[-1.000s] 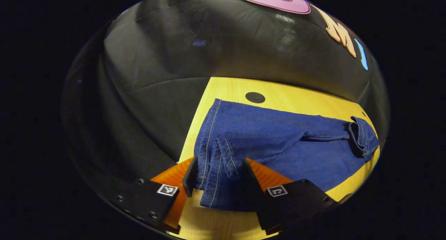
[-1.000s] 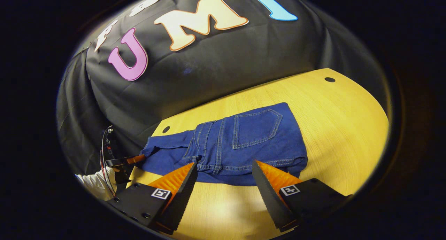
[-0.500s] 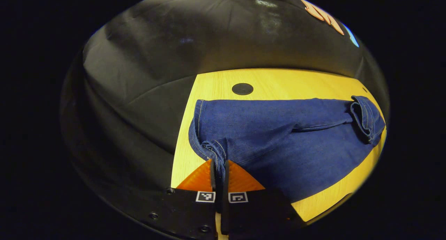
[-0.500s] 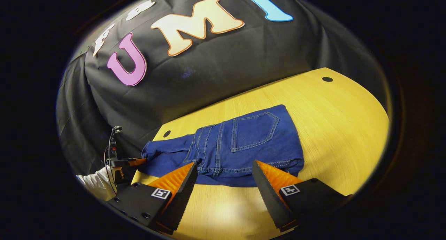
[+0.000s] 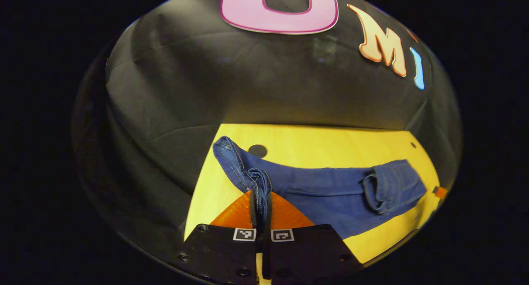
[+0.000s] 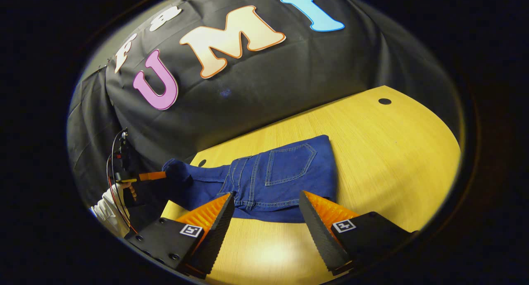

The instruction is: Grasp the waist and the cuffs of the jeans and fold them to make the two legs overlap; first hold the waist and fold one-third of the jeans toward the cuffs, then hold the cuffs and fold the remaining one-third in the same direction to finish folding.

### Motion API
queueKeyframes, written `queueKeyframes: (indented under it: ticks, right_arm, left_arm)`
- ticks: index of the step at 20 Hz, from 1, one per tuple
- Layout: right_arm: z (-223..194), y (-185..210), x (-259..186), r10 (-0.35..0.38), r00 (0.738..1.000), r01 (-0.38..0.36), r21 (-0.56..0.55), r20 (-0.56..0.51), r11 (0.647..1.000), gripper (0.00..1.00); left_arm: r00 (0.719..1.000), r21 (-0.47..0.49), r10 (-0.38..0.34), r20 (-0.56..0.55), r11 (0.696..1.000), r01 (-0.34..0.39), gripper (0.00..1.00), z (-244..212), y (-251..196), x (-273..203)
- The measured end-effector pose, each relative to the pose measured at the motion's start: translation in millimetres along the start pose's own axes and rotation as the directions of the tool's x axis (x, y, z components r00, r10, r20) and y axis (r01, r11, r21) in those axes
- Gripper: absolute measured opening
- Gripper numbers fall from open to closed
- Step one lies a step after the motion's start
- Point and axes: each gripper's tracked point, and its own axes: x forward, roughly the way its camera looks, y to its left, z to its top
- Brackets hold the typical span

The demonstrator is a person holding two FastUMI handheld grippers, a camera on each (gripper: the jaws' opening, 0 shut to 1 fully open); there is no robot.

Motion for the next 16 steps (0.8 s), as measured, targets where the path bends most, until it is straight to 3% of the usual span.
queueKeyframes:
  ticks: [7,16]
  right_arm:
    - [18.5,-39.8,-36.3,0.018,1.000,-0.018,0.016,0.013,1.000,0.98]
    - [35.3,-87.2,-73.2,0.018,0.999,-0.020,0.044,0.044,0.999,0.98]
  left_arm:
    - [0.994,-0.043,-0.079,0.070,0.996,0.082,0.00,-0.7,-1.7,-1.5]
    - [0.974,0.011,-0.195,0.112,0.981,0.195,0.00,14.3,-13.4,-20.2]
